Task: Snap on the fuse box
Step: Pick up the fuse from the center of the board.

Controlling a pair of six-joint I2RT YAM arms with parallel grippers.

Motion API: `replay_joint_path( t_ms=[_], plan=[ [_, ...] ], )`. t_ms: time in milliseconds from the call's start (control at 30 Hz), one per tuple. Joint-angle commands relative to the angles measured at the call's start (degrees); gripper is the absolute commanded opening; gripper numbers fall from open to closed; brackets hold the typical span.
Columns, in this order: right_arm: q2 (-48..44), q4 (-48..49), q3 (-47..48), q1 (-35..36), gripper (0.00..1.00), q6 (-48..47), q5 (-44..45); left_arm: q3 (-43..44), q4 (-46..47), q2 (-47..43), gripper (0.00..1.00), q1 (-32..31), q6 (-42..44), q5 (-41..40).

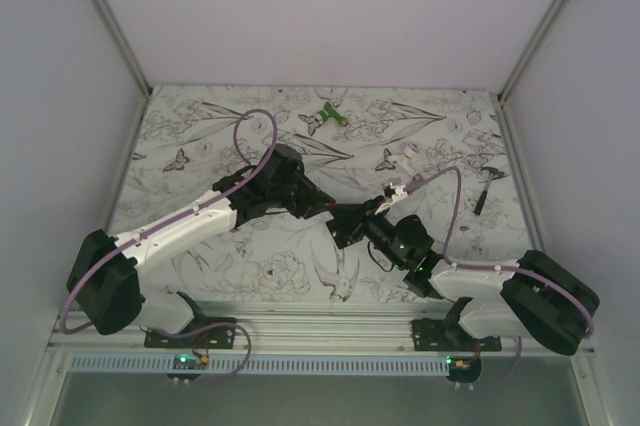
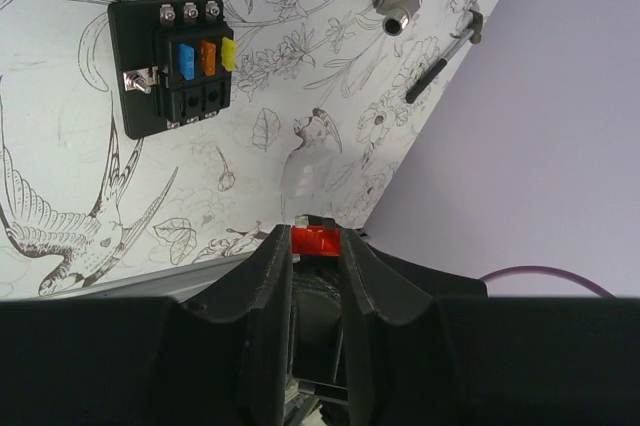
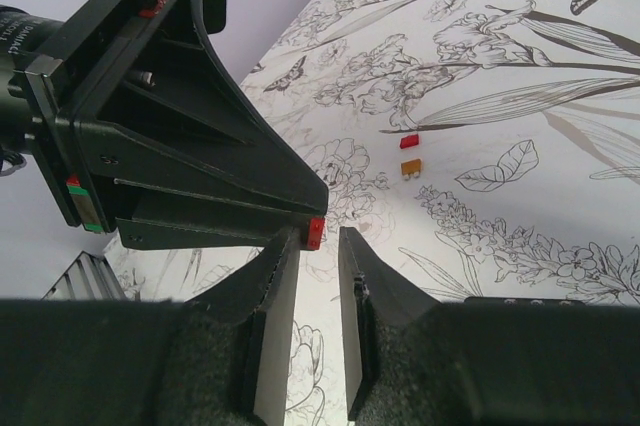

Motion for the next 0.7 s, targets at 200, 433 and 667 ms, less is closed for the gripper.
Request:
replay_joint_path(
  t_ms=[200, 433, 667],
  plan=[
    [0.1, 3.6, 3.3, 0.6, 0.12, -2.4, 3.3, 0.7, 1.8, 1.7, 0.18, -2.2, -1.9, 3.5],
    [-1.3, -1.5, 4.3, 0.6, 0.0, -6.2, 3.2, 0.2, 2.2, 1.6, 0.2, -2.3, -1.7, 3.3],
    [-5.4, -14.7, 6.3, 0.4, 0.0, -10.7, -1.2, -0.9, 2.3, 1.3, 0.44, -1.8, -0.7, 1.8]
  ],
)
